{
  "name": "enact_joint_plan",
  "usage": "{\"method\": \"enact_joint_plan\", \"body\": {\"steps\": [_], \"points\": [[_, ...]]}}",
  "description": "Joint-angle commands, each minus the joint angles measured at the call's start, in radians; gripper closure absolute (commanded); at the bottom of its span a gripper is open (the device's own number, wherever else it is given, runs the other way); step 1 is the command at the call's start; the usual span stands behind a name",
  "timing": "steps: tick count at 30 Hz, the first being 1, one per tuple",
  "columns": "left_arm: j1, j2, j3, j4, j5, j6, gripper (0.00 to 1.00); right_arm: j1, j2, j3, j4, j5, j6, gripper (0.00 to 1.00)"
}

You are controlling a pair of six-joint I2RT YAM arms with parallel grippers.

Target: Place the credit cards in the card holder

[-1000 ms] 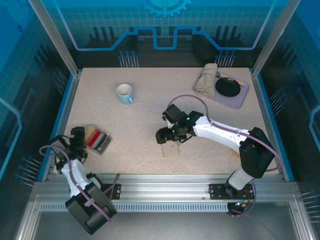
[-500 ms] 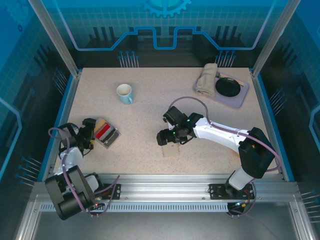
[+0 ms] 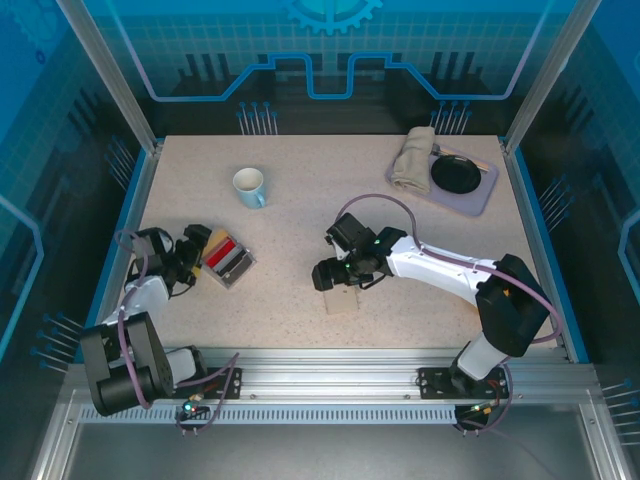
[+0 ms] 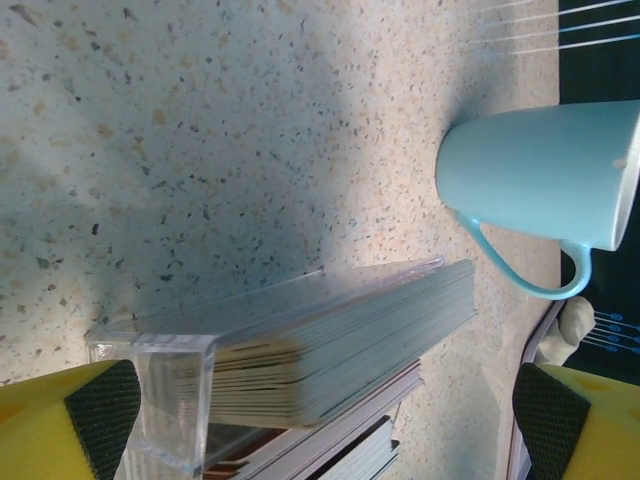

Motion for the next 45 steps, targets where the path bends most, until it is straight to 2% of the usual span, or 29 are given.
{"method": "enact_joint_plan", "body": {"steps": [1, 13, 24, 36, 45], "points": [[-0.024, 0.032, 0.04, -0.013, -0.018, 0.039, 0.01, -0.017, 0.026, -0.004, 0.031, -0.035, -0.005, 0.19], [-0.196, 0.206, 0.162, 0.052, -0.004, 0.086, 0.01, -0.077, 0.003, -0.035, 0.039, -0.064, -0.018, 0.19], [-0.384, 0.307, 0.222, 0.112, -0.005, 0.056, 0.01, -0.129, -0.026, -0.084, 0.096, -0.134, 0.021, 0.21], [-0.578, 0.558, 0.502, 0.012, 0.005, 0.15, 0.01, -0.234, -0.108, -0.187, 0.138, -0.167, 0.055, 0.23], [-0.696, 0.676, 0.614, 0.048, 0.024, 0.062, 0.01, -0.316, -0.192, -0.281, 0.146, -0.192, 0.073, 0.25]]}}
